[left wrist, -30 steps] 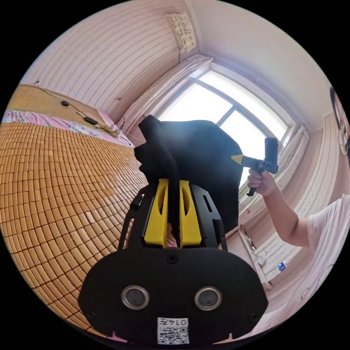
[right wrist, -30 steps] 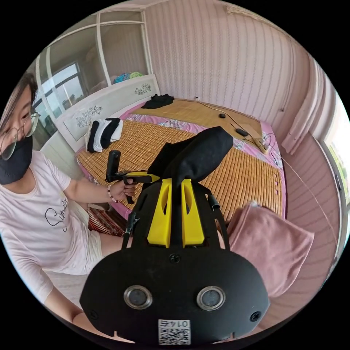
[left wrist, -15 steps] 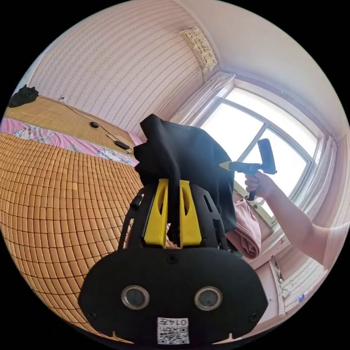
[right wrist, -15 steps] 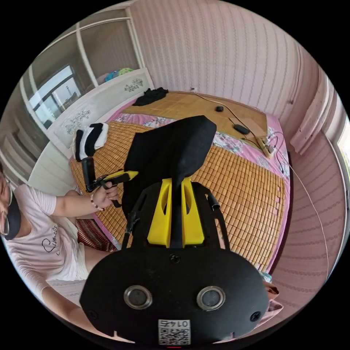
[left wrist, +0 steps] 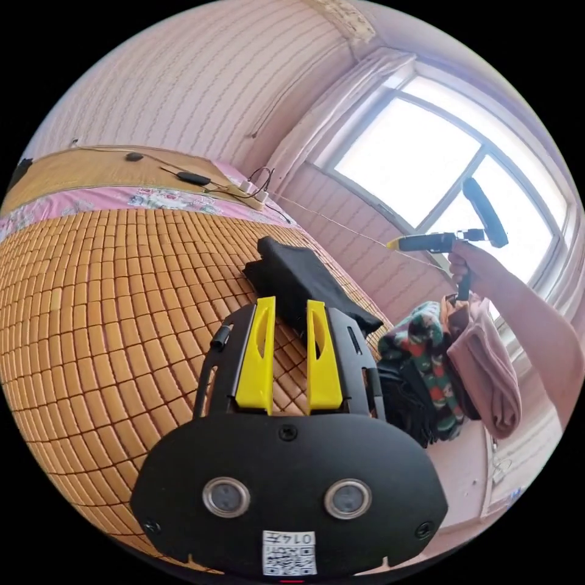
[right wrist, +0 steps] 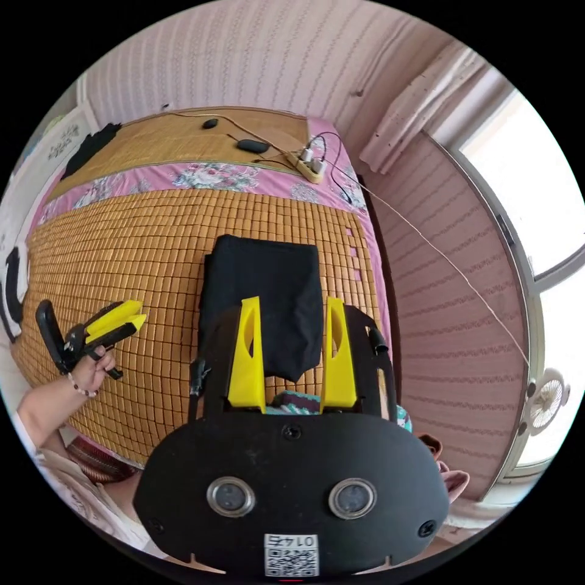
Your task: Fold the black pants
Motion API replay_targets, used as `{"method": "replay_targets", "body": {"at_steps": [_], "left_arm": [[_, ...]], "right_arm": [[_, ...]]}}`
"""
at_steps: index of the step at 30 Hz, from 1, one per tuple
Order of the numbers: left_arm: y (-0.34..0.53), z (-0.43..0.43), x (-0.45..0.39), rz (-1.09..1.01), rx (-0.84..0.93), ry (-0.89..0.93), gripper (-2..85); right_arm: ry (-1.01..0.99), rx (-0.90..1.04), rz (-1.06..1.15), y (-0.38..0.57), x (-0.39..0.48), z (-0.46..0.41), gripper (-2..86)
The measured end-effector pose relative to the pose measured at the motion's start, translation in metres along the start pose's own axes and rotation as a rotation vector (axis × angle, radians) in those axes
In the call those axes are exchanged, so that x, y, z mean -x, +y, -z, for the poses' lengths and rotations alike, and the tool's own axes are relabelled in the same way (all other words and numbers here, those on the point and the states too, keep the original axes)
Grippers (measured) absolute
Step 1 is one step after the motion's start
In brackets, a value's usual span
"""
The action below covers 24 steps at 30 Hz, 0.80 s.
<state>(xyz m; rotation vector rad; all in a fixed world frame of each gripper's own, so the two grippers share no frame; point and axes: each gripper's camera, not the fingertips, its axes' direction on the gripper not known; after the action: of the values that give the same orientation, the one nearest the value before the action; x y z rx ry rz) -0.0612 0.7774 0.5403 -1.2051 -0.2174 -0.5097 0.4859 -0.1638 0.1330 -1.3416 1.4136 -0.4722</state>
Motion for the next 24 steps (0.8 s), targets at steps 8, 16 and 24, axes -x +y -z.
{"method": "replay_targets", "body": {"at_steps": [8,16,24], "left_arm": [[0.040,0.142,-0.019,-0.200,0.032,-0.027,8.4],[0.151,0.377,0.002,-0.206,0.053,-0.332,9.0],[0.268,0.639,0.074,0.166,-0.014,-0.720,10.6]], "right_arm": [[-0.364,-0.201,0.196,0.042,0.119,0.049,13.9],[-0.599,-0.186,0.451,0.141,0.336,0.042,14.2],[-0.890,-0.078,0.691,0.155,0.600,0.057,13.9]]}}
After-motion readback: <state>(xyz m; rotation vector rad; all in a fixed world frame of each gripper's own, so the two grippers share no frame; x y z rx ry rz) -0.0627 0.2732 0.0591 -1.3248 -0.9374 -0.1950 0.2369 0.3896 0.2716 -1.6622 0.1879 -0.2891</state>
